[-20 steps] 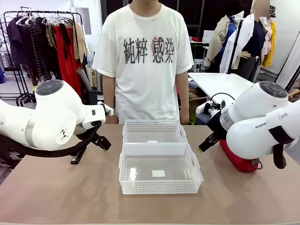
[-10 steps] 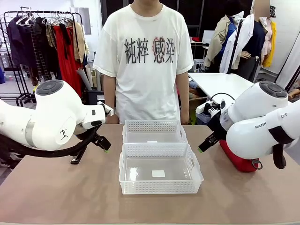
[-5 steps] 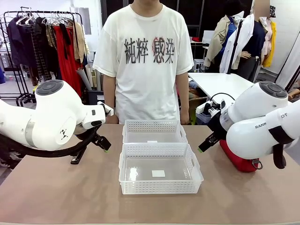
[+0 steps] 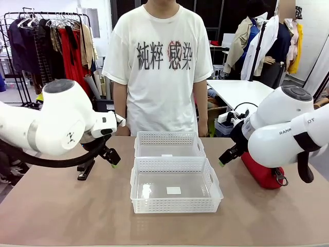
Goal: Distribute items into two baskets.
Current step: Pick up the Pencil pouch that the person points to.
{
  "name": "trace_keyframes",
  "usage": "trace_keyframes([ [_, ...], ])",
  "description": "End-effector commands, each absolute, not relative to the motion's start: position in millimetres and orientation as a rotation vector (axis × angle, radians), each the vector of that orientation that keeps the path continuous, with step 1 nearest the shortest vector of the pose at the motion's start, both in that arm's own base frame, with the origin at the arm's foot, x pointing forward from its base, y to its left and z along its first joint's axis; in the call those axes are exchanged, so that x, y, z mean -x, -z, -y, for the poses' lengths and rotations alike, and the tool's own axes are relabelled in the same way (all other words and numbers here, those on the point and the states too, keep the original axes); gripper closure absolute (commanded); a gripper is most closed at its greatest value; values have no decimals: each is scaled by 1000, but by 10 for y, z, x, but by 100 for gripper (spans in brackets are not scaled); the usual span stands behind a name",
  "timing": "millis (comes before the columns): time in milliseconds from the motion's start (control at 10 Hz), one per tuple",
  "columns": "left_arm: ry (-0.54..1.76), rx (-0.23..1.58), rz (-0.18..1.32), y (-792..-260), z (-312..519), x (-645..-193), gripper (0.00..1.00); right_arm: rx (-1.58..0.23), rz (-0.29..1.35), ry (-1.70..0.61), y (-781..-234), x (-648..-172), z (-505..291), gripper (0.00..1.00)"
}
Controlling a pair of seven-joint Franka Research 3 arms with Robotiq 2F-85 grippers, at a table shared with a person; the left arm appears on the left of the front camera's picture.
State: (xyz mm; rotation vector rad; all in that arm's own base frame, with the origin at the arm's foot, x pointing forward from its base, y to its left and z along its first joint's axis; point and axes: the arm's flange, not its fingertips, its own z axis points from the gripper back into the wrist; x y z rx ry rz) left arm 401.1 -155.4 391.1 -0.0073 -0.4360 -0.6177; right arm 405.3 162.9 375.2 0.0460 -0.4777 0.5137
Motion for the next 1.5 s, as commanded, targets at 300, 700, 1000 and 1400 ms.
trace_keyframes([
  [300, 528, 125, 331, -4444, 1589, -4010, 0, -162, 299, -246, -4106, -4291, -1759, 0],
  [700, 444, 418, 343, -4725, 1587, -4096, 0, -338, 139, 2, -4295, -4448, -1843, 0],
  [1000, 389, 670, 325, -4831, 1518, -4159, 0, -572, 72, 154, -4410, -4530, -1864, 0],
  [1400, 345, 694, 332, -4897, 1543, -4125, 0, -616, 63, 191, -4486, -4533, -1865, 0],
])
